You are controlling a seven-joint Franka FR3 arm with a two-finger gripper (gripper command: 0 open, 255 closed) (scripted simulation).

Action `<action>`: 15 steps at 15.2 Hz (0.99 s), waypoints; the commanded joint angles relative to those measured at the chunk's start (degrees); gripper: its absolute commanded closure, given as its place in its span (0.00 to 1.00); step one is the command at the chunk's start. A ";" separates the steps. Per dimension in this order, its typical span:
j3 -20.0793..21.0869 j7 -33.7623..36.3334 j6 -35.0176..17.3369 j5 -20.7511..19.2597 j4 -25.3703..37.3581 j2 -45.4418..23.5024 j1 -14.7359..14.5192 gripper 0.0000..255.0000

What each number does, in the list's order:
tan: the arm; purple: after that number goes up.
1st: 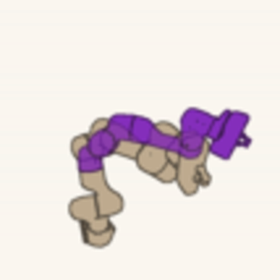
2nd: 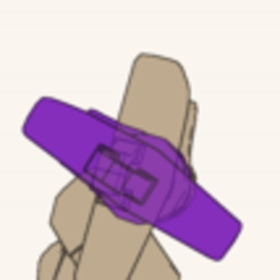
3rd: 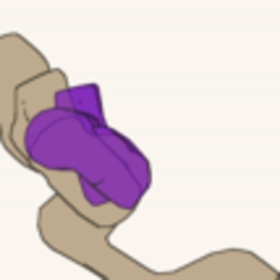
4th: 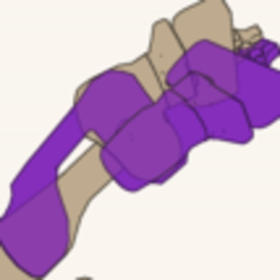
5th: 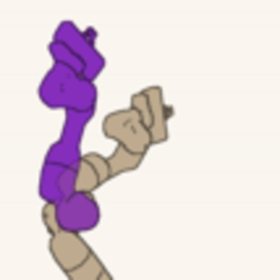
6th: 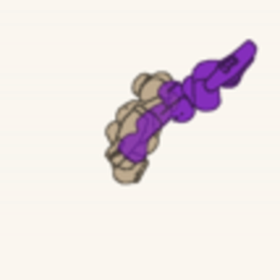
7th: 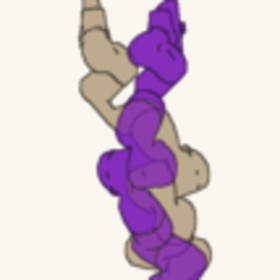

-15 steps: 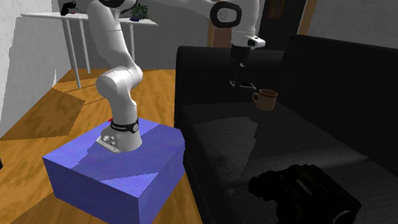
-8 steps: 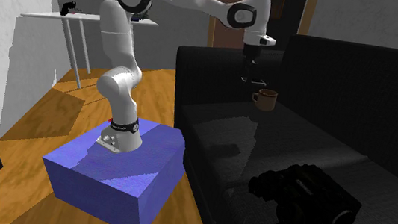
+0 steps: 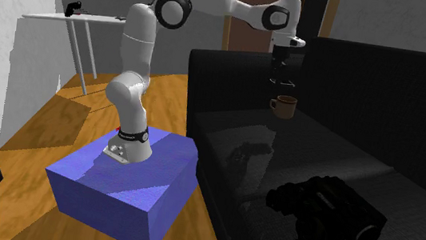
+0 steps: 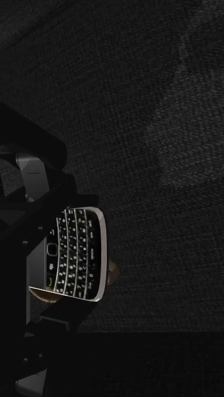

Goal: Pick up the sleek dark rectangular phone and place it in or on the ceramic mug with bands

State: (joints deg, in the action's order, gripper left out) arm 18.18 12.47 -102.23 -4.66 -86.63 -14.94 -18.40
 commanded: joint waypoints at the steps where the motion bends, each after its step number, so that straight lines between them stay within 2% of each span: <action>1: 0.35 1.99 1.94 -1.75 6.96 -5.27 -1.92 1.00; 3: 0.46 3.66 4.75 -3.40 14.94 -10.67 -4.25 1.00; 4: 0.43 4.54 6.95 -4.47 20.85 -14.49 -5.95 1.00; 15: 0.18 4.89 -2.01 -4.34 11.03 -13.68 -5.00 1.00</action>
State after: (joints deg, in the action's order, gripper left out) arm 18.36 17.39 -103.30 -9.08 -74.33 -28.98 -23.63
